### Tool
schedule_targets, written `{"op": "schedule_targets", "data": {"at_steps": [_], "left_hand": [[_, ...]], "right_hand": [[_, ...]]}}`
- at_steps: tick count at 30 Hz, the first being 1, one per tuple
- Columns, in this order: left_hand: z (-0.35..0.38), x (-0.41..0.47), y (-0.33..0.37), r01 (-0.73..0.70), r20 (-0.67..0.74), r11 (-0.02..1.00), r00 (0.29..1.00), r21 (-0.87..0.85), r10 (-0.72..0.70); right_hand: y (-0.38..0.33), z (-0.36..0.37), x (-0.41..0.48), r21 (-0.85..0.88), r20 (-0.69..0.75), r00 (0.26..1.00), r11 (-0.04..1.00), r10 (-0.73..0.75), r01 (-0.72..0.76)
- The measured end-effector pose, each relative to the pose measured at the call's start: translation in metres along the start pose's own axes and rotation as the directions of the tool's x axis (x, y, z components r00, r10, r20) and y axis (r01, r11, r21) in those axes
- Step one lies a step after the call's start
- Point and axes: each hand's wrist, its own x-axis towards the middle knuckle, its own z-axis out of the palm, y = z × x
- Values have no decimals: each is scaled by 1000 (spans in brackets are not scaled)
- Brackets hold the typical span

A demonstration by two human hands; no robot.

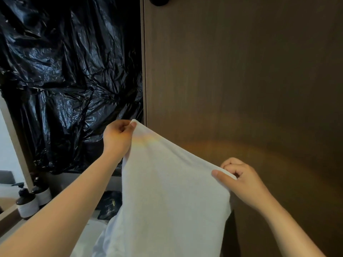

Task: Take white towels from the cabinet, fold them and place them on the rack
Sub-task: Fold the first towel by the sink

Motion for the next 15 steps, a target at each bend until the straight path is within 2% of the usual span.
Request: {"op": "schedule_targets", "data": {"at_steps": [5,8,11,15], "left_hand": [[2,3,-10,-23,-12,998,1000,62,24],[4,5,-12,-27,-12,997,1000,68,28],[3,7,-17,-22,-17,998,1000,52,23],[1,11,-18,-21,-54,999,998,42,23]], "right_hand": [[17,-13,-4,-40,-54,998,999,19,-22],[25,-22,-3,-235,-75,997,971,22,-39],[29,-32,-1,-436,-133,991,898,0,-59],[25,-43,8,-564,-187,975,826,-117,-9]]}}
